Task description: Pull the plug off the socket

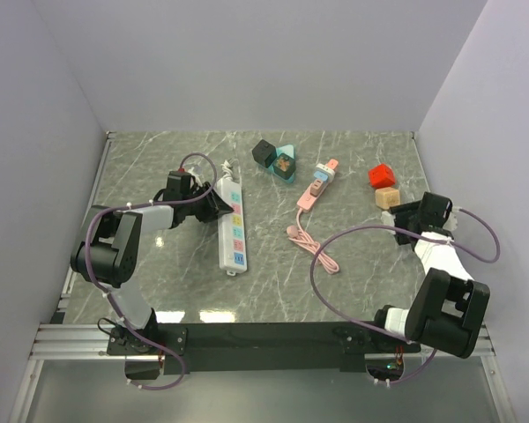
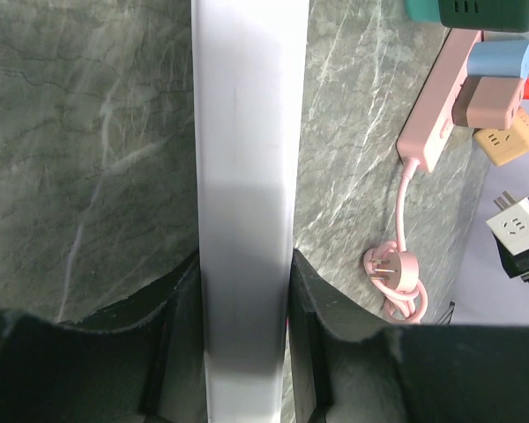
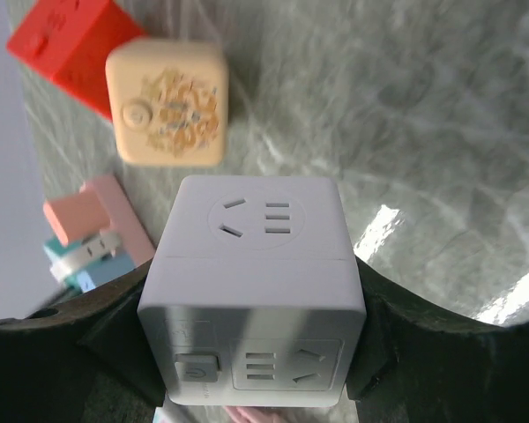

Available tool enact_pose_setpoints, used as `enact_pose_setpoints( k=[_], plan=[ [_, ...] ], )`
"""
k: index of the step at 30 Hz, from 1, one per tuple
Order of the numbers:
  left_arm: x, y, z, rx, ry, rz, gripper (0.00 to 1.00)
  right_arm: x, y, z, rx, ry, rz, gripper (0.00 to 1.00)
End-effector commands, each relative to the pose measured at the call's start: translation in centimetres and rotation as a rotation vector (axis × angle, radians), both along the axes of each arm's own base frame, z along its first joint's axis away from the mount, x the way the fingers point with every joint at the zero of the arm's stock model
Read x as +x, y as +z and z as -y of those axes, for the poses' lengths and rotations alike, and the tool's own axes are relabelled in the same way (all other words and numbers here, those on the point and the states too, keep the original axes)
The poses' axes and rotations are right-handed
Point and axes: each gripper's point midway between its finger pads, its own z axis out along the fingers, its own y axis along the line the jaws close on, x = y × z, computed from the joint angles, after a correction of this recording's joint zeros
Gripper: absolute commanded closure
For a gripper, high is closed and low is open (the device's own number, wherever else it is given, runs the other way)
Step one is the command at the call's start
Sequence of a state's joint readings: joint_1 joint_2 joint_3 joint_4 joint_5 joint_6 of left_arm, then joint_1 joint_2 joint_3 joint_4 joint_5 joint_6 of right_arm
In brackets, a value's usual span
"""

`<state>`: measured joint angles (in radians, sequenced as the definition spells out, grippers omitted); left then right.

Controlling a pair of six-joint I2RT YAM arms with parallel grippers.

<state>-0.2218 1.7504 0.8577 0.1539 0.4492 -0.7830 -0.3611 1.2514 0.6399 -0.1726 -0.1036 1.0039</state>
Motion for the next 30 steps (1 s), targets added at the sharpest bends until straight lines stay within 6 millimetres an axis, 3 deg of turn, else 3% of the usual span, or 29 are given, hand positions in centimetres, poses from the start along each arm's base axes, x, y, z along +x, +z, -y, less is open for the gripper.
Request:
enact_pose_setpoints(
  k=[1, 9, 24, 27, 30],
  plan=[
    [-3.4, -5.8, -3.7, 0.180, 0.072, -0.187, 0.99, 0.9, 0.9, 3.1, -0.060, -0.118, 0.036, 1.00],
    [-3.6, -5.8, -3.8, 0.178, 0.072, -0.189, 0.99, 2.1, -1.1, 3.9, -0.031, -0.130, 0.028, 1.00],
    [-3.8, -6.1, -4.0, 0.178, 0.076, -0.200, 0.99, 3.8, -5.4, 3.4, 0.071, -0.134, 0.033, 1.00],
    [-4.0, -6.2, -4.1, 0.181, 0.078, -0.205, 0.99, 4.7, -5.1, 3.5, 0.076, -0.126, 0.056, 1.00],
    [-4.3, -6.4, -4.1, 0.179, 0.080, -0.215, 0.99, 5.6, -4.8, 3.7, 0.080, -0.114, 0.057, 0.84]
  ],
)
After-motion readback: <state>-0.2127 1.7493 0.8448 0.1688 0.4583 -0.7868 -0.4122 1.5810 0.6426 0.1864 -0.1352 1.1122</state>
